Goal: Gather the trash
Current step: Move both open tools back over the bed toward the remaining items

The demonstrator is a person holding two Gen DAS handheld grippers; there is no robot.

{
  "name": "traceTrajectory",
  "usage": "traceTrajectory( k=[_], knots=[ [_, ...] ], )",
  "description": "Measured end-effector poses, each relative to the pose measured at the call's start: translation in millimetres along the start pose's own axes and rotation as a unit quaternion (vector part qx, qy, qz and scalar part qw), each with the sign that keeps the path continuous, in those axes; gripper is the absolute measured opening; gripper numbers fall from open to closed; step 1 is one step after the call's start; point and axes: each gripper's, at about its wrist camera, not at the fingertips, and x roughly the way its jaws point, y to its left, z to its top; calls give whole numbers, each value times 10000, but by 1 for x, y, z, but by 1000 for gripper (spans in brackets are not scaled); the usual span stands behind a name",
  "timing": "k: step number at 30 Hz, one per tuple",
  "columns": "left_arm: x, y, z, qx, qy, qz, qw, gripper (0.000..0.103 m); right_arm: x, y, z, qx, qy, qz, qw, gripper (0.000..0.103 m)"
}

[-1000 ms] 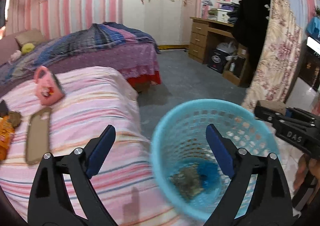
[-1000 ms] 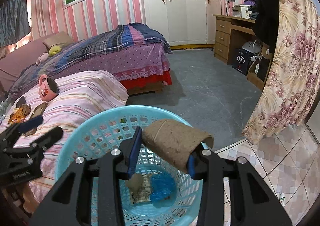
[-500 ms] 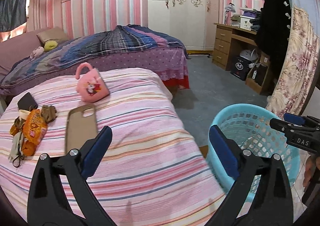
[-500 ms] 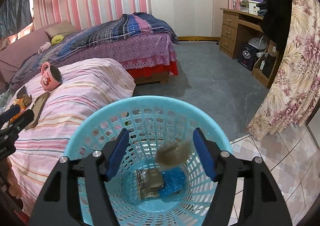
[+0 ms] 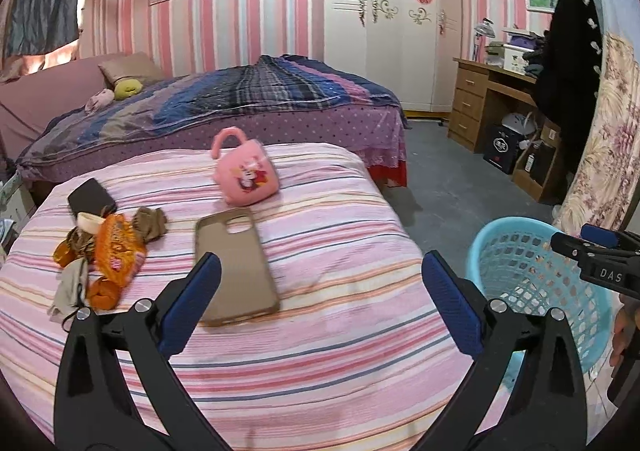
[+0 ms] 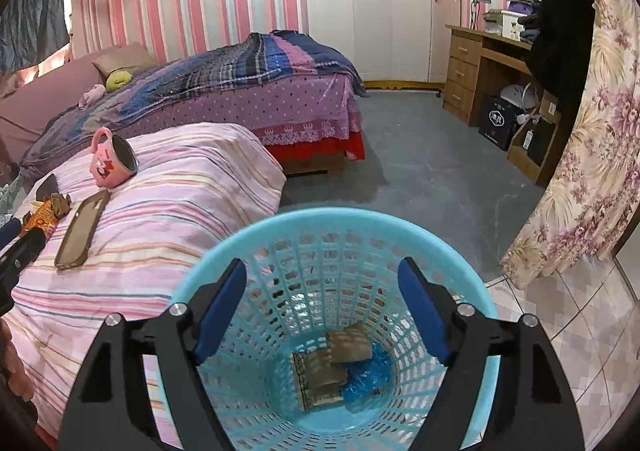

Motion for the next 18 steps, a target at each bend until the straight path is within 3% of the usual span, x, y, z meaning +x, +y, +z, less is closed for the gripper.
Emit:
traceTrajectory(
  k=[10, 18],
  knots=[
    [-8, 80, -2, -146, -7, 537, 9984, 97, 1, 53, 12, -139, -226, 174, 9995, 91],
    [-7, 164, -10, -425, 155, 1089, 9930, 97, 6, 111, 17, -392, -372, 395, 9978, 94]
  ],
)
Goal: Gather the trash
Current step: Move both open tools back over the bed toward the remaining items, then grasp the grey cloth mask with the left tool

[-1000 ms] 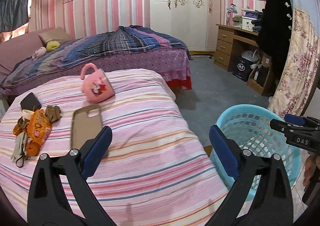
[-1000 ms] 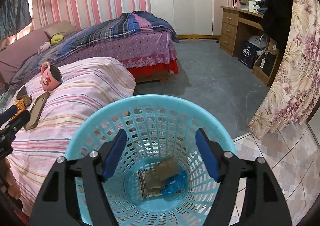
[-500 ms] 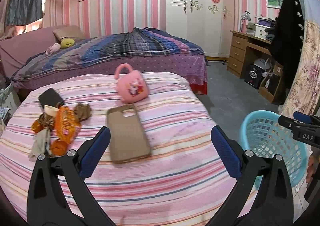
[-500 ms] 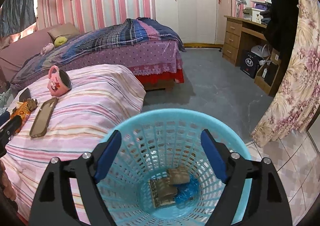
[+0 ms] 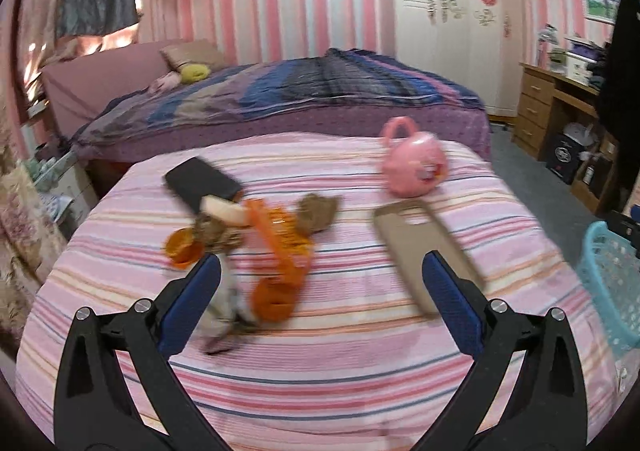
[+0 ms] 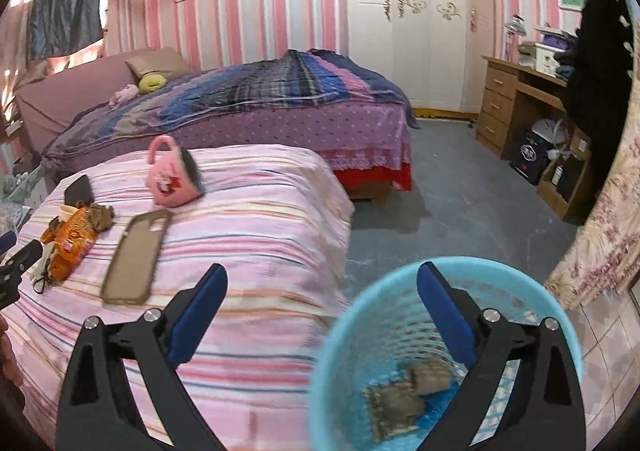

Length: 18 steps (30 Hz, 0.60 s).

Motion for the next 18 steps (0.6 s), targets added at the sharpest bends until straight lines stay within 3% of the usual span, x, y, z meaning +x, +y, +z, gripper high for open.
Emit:
traceTrajectory(
  k=[5, 12, 18],
  knots=[
    [19, 51, -4, -440, 219, 143, 9987, 97, 8, 39, 2, -197, 9, 159, 9997, 94],
    [56, 85, -16, -495, 700, 367, 9956, 97, 24, 77, -3, -357, 143, 285, 9989, 94],
    [78, 103, -19, -746, 1044, 197, 9915, 97, 36, 93, -4, -477, 281, 310, 9980, 94]
  ],
)
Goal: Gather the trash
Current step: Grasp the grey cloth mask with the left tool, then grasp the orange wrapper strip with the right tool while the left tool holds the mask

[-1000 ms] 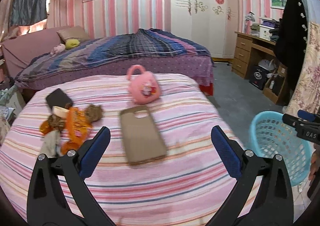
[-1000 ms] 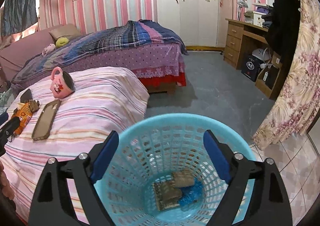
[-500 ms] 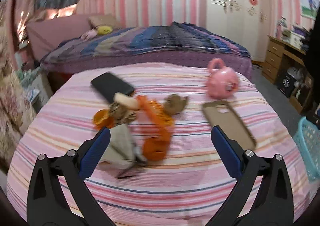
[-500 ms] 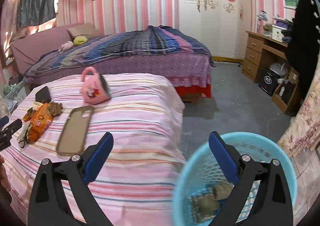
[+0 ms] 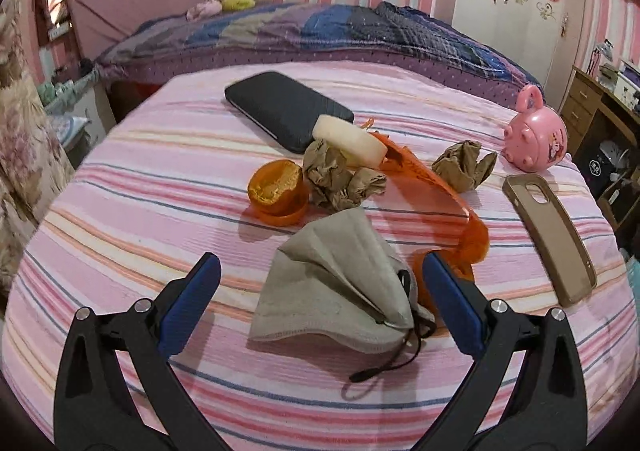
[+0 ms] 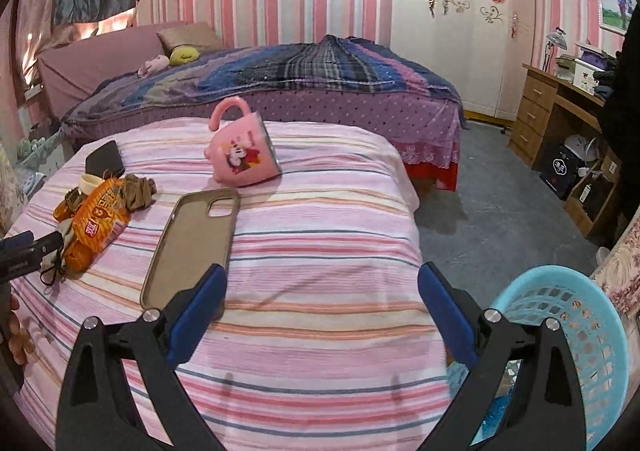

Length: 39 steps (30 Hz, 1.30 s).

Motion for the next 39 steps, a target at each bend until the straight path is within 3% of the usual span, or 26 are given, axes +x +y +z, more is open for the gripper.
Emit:
traceTrajectory(
  k=[7, 9, 12, 17, 21, 29, 39],
  knots=[
    [15, 3, -4, -104, 333, -257, 9991, 95, 8, 11, 0, -107, 80, 30, 9999, 94],
    [17, 6, -5, -207, 450, -488, 9976, 83, 9, 14, 0, -149, 106, 25, 9998, 94],
    [15, 6, -7, -219, 449, -642, 9967, 76, 12, 18, 0, -193, 130, 14, 9997, 94],
    [8, -1, -10, -59, 400, -784, 9961, 50, 13, 28, 0, -294, 118, 31, 9995, 94],
    [0, -7, -11, 128, 238, -764, 9967, 40, 13, 37, -1, -358, 95, 52, 9993, 94],
    [-25, 6, -5, 232, -187, -630, 9976, 37, 10, 59, -1, -422, -16, 141, 9990, 94],
    [-36, 43, -1, 275, -495, 120, 9983, 37, 5, 107, 1, -618, -132, 354, 9974, 94]
  ],
)
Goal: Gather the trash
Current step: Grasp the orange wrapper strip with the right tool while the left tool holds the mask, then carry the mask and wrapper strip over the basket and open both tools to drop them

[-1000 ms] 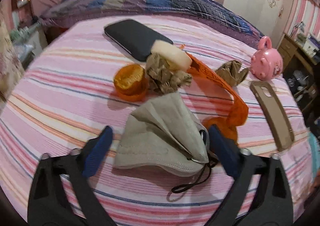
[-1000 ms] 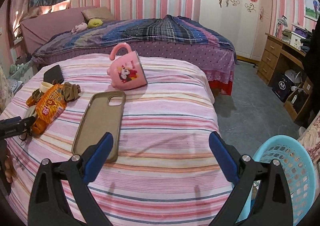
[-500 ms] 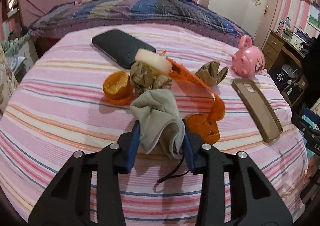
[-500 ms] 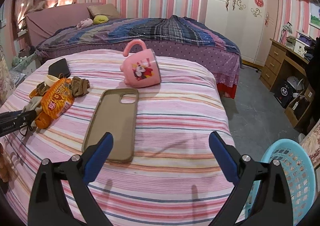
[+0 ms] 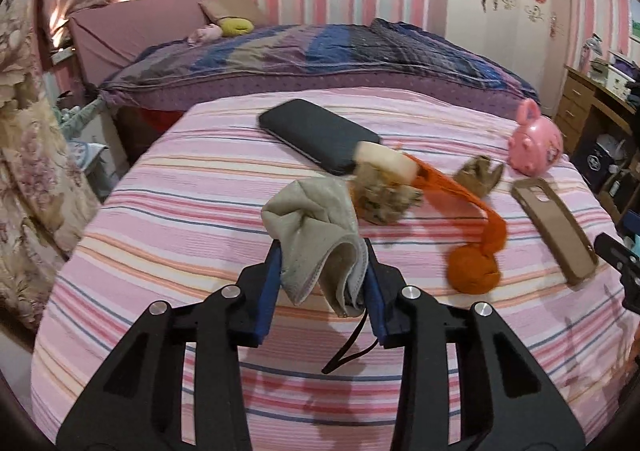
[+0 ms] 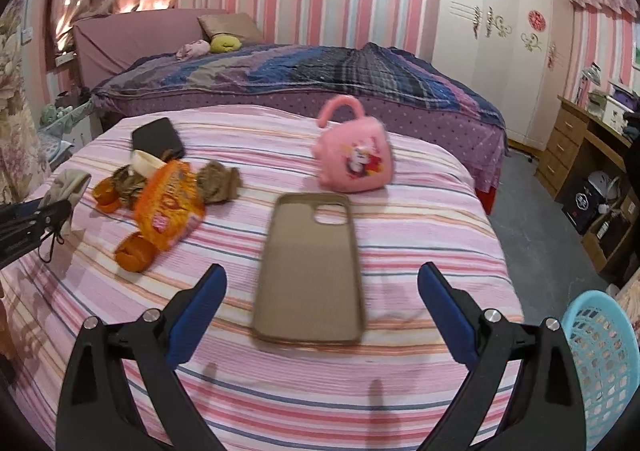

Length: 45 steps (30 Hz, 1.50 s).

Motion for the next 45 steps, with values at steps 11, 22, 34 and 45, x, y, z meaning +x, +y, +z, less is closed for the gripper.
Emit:
traceTrajectory(
  k=[11, 22, 34, 45],
  knots=[
    [-8, 23, 14, -133, -287, 237, 9992, 37, 16, 55, 16, -389, 5, 416, 9984, 94],
    [0, 44, 15, -378, -177, 411, 9983, 37, 55, 97, 27, -690, 428, 767, 9937, 60],
    [-1, 36, 16, -302, -157, 442, 9984, 37, 53, 100, 23, -793, 185, 975, 9919, 7],
    [-18, 27, 14, -284, -304, 378, 9984, 37, 19, 57, 21, -494, -135, 805, 9954, 6]
  ],
)
